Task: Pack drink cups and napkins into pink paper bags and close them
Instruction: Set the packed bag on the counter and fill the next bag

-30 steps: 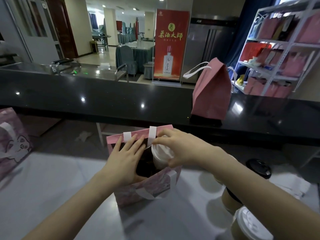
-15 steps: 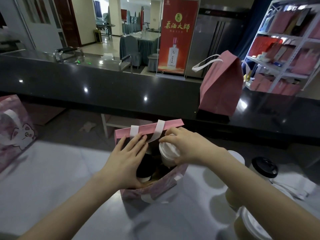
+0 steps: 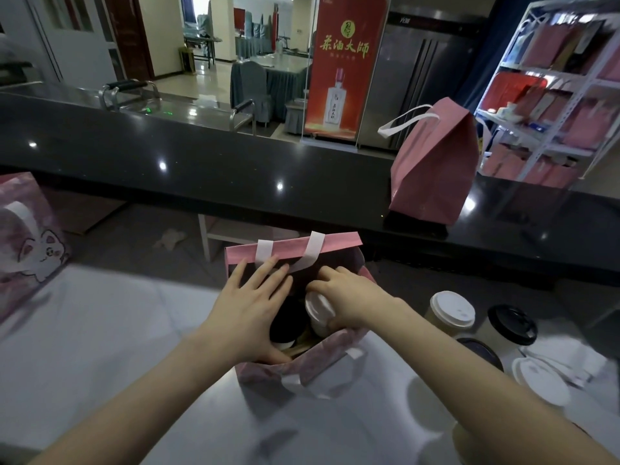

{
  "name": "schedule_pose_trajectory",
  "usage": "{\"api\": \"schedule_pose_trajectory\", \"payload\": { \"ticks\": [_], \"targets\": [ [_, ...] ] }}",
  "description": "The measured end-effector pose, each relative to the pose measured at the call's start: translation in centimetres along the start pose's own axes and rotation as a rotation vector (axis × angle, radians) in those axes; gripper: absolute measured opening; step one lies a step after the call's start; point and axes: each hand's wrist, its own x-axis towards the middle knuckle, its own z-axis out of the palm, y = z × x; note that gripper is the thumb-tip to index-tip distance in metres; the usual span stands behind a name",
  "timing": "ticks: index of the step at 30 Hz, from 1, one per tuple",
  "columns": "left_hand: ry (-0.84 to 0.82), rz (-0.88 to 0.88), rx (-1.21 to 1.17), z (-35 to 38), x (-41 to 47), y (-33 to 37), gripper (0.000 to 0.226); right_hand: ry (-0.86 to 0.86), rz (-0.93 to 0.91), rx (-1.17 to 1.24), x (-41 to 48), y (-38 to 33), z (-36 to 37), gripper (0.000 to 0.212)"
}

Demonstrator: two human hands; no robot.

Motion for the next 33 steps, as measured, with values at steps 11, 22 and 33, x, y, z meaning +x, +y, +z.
{"api": "schedule_pose_trajectory", "payload": {
  "ticks": [11,22,33],
  "targets": [
    [-0.039,0.003,-0.001,-0.2,0.2,-0.3,0.119,0.054,0.074,0.162,0.9,0.5,1.7,0.068],
    [-0.04,0.016,-0.015,0.2,1.1,-1.2,0.113,0.03,0.098,0.138,2.1,1.0,1.6,0.07],
    [-0.034,0.013,-0.051,0.6,1.1,-1.6,0.107,-0.063,0.126,0.15,3.2,0.6,4.2,0.074]
  ]
}}
